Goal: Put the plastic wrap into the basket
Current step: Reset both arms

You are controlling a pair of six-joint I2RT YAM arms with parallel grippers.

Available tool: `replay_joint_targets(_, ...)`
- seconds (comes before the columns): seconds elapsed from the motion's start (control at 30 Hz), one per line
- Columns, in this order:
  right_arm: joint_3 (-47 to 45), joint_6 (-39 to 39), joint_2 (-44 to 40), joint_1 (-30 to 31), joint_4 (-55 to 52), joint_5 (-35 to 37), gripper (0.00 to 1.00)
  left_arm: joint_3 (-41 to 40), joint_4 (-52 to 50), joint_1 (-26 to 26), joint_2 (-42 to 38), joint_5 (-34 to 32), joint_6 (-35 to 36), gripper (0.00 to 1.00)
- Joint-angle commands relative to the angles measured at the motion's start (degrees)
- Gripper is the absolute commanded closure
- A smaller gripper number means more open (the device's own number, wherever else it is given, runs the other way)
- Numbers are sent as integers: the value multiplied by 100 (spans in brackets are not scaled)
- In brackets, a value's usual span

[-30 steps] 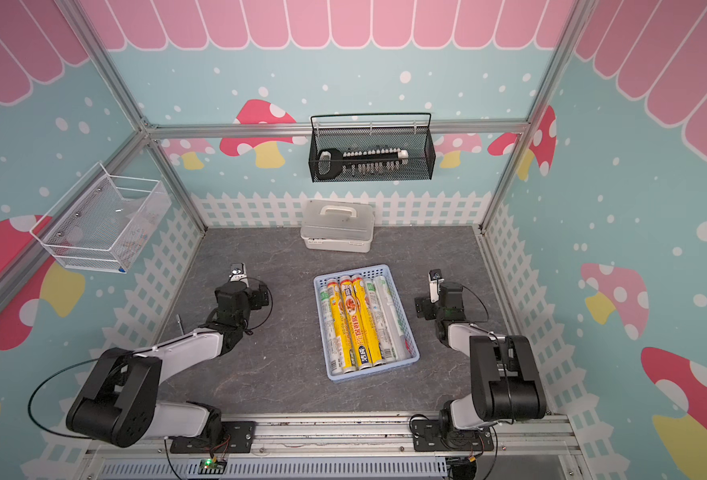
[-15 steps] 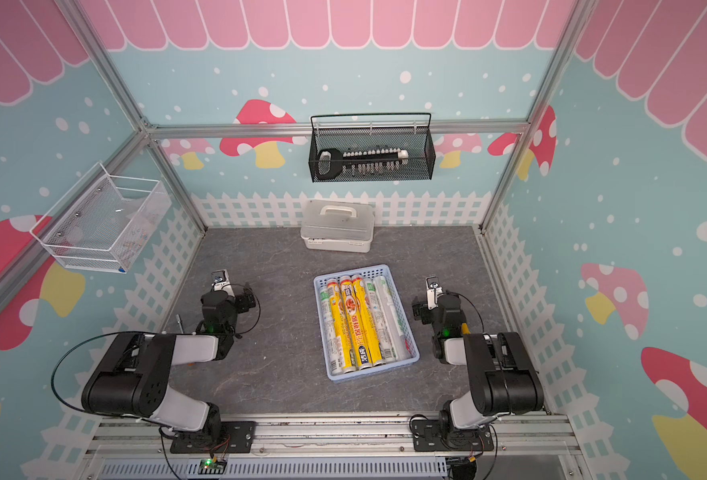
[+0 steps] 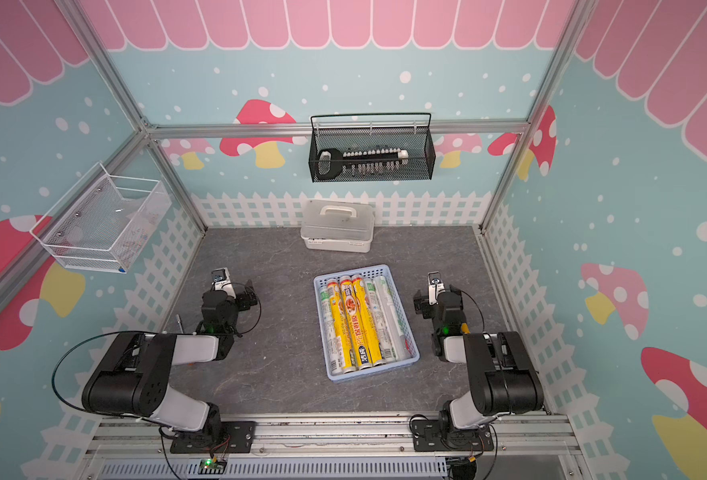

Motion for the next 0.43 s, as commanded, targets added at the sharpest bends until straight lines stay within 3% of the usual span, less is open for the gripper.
replay_joint_targets(0.0, 32, -21, 1, 26, 56, 67, 0, 7, 89, -42, -15, 21, 15, 1)
replay_joint_targets(0.4, 34, -20, 5, 29, 56, 68, 1, -1, 116, -48, -13, 31, 23, 1)
